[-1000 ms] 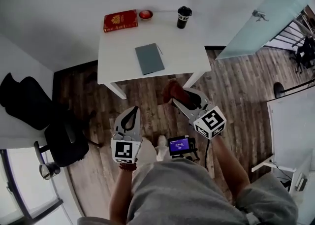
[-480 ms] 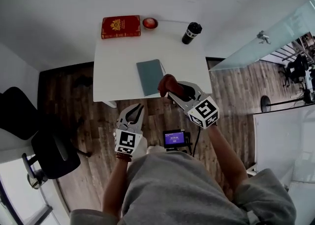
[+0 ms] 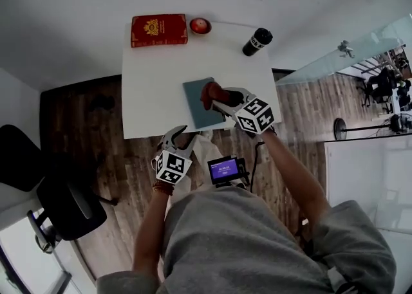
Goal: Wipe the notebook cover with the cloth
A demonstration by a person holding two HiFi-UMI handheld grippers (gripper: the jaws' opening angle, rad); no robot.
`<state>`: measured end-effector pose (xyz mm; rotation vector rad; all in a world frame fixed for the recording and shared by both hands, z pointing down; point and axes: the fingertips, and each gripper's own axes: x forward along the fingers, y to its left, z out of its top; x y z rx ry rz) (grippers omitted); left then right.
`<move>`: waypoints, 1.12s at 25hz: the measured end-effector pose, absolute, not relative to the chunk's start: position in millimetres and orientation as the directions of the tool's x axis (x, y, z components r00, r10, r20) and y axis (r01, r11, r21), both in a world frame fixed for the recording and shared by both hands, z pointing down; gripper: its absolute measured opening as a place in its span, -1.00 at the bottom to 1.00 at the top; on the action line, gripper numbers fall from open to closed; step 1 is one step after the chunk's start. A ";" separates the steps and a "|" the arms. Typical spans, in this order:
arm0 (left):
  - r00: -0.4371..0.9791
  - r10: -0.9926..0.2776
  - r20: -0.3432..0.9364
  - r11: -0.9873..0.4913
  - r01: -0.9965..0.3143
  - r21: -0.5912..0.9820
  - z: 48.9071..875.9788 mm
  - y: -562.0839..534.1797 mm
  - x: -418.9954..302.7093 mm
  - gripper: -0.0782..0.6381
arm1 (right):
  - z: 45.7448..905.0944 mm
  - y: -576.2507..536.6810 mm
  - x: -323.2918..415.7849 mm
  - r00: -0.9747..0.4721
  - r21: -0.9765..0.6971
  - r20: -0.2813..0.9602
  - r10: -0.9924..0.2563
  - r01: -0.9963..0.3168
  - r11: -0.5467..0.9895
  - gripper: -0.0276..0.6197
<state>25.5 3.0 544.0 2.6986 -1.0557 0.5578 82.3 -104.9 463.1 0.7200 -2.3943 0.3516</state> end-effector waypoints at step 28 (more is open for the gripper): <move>0.592 -0.465 0.658 -0.775 -0.632 0.020 680.2 -45.3 63.2 0.00 | 656.7 -221.6 49.2 -0.495 -0.194 0.836 -0.234 -0.667 0.720 -0.39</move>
